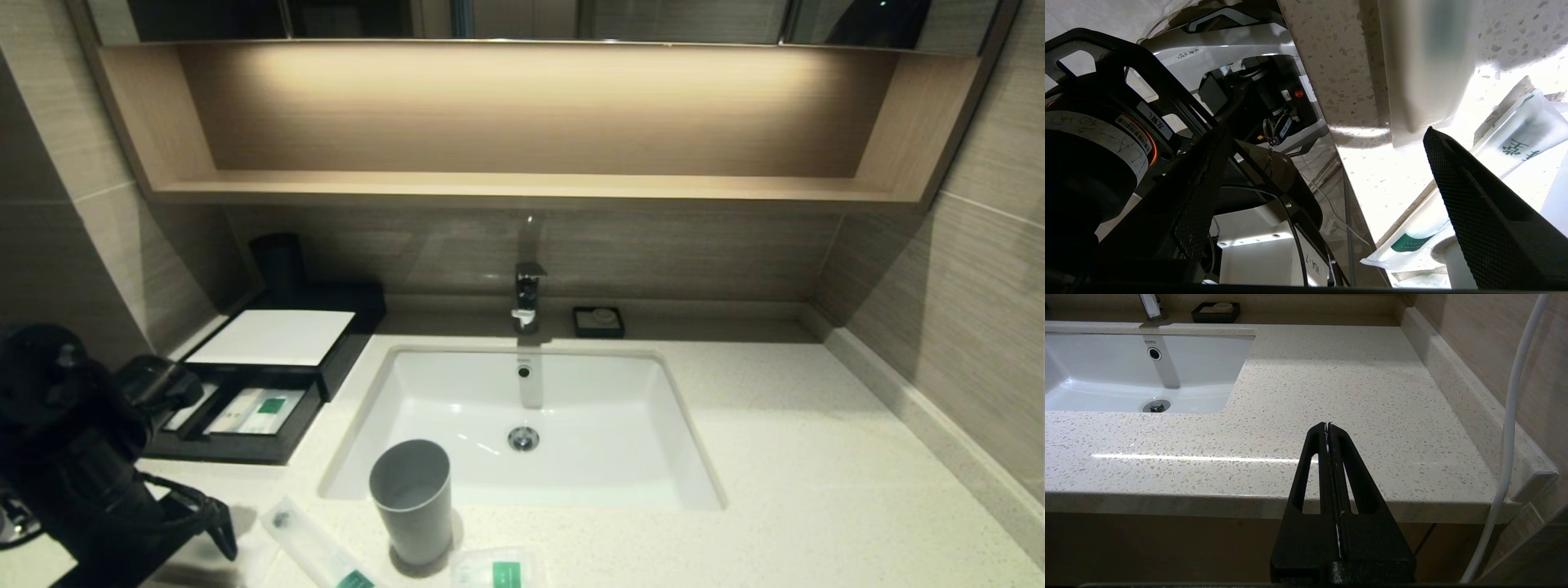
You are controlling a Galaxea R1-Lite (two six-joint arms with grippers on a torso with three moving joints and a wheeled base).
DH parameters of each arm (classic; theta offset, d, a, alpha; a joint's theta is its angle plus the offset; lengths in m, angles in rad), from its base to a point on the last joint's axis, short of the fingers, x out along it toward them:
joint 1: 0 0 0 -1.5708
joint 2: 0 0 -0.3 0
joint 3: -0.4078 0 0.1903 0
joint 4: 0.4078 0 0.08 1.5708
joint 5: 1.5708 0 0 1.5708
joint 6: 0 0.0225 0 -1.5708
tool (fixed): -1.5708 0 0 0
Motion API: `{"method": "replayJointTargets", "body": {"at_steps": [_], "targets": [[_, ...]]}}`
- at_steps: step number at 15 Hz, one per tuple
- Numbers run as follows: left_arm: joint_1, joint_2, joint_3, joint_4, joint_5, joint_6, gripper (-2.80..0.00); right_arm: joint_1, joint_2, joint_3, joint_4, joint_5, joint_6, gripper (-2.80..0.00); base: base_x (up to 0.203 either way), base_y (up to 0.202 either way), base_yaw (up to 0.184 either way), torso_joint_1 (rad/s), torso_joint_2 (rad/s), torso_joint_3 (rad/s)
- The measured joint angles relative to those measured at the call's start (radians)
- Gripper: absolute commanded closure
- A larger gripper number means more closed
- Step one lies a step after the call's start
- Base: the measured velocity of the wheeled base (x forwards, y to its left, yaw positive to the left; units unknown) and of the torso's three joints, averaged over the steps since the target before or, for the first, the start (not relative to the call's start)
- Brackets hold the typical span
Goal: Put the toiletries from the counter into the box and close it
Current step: Pick up the bathroom toiletry
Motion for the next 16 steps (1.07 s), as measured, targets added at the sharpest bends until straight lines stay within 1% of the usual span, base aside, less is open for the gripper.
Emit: {"method": "replayJointTargets", "body": {"at_steps": [9,16], "targets": [[0.002,0.038,0.008,-0.012,0.01,-0.003,-2.8,0.0,0.0,0.0,0.0,0.0,0.0,0.0,0.0,0.0,0.0,0.0,0.0,0.0],[0.007,0.014,0.001,-0.011,0.018,-0.008,-2.8,0.0,0.0,0.0,0.0,0.0,0.0,0.0,0.0,0.0,0.0,0.0,0.0,0.0]]}}
